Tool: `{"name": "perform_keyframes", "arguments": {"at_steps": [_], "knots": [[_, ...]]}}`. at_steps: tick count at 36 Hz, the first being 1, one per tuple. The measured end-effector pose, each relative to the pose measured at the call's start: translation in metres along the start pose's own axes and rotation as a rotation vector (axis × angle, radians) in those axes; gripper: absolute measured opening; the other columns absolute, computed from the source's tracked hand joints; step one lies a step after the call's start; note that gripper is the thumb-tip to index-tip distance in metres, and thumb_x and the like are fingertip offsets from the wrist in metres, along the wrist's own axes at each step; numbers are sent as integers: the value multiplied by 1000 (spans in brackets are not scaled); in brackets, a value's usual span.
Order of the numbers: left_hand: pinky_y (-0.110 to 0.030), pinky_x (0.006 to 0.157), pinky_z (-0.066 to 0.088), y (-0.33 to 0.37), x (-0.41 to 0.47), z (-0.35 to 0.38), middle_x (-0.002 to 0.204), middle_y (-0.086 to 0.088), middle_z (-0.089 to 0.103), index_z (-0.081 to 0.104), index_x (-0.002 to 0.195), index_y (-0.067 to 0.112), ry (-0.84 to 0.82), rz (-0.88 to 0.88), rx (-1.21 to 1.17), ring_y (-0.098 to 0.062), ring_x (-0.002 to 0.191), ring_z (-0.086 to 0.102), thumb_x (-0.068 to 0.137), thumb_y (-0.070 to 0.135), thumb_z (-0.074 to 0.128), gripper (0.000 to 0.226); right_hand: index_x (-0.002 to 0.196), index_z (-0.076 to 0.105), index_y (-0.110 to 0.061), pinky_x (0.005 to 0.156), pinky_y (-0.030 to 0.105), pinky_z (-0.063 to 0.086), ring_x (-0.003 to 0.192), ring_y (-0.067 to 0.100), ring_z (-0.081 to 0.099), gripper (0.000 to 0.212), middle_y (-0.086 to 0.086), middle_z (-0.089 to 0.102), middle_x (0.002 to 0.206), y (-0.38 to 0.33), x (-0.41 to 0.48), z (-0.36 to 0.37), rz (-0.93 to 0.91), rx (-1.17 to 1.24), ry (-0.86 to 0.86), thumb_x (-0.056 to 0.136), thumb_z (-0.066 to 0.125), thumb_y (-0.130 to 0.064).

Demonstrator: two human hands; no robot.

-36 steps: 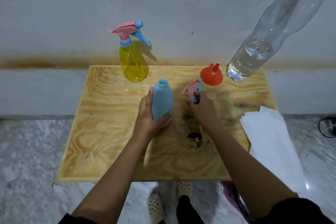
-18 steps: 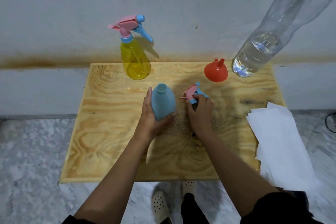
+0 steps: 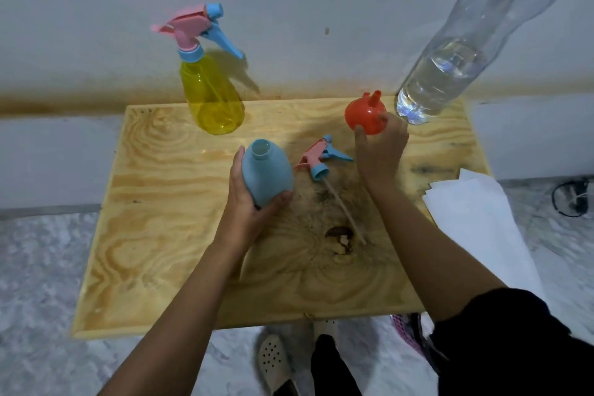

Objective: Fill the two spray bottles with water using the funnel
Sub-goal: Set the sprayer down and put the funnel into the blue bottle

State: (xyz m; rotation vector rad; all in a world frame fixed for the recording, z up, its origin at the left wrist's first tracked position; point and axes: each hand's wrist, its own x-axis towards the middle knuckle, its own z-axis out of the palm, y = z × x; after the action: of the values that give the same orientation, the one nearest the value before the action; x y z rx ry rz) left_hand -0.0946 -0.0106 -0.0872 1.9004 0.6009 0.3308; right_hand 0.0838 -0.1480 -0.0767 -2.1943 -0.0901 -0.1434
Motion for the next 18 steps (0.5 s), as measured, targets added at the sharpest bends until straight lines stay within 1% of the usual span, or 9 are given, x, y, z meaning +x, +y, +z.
{"name": "perform_keyframes", "arguments": {"at_steps": [2,4,7,9,11,14,16,18], "knots": [[-51,103,41,-2,1,2,150,2,21,0,134,59,7,6,-4,-19,132,33,63,61,70,100,126,48,-3,90,19,28,117,27,46,50,15,50,126,2,18,3,-1,-10,5,82,66,-19],[-51,103,42,-5,0,3,150,2,21,-1,134,61,18,21,-6,-18,132,34,63,61,71,101,132,43,-4,91,17,27,123,27,42,58,14,46,133,5,31,9,12,-19,-32,81,67,-18],[-51,102,42,-9,-1,5,151,5,21,-1,128,70,35,35,-1,-18,133,34,62,63,72,99,138,36,-9,93,19,28,127,24,38,69,9,41,139,9,42,17,84,9,-113,78,70,-17],[-50,103,41,-9,-1,5,151,6,21,-2,124,74,41,49,6,-17,133,33,61,63,71,97,139,34,-12,97,24,32,126,24,39,75,7,41,138,13,47,21,106,9,-147,75,73,-18],[-50,103,41,-9,-1,5,150,6,21,0,123,75,50,68,2,-16,132,33,61,62,72,96,139,34,-13,102,31,37,126,24,40,80,6,42,137,17,51,24,124,-15,-172,73,76,-24],[-48,103,42,-10,0,5,148,7,24,3,123,74,70,89,7,-15,131,34,61,60,72,94,135,38,-15,101,35,41,123,23,43,80,5,45,135,20,57,24,143,-28,-191,69,79,-29],[-47,102,43,-11,0,5,145,9,26,7,125,72,88,89,17,-13,129,35,60,58,73,93,132,41,-15,99,33,42,121,23,45,78,5,47,132,22,58,22,132,-24,-199,67,81,-31],[-40,101,44,-10,0,5,142,12,27,11,128,67,103,84,19,-7,126,35,60,57,73,92,130,44,-15,92,27,39,119,23,46,76,6,47,131,23,55,18,120,-20,-203,66,82,-31]]}}
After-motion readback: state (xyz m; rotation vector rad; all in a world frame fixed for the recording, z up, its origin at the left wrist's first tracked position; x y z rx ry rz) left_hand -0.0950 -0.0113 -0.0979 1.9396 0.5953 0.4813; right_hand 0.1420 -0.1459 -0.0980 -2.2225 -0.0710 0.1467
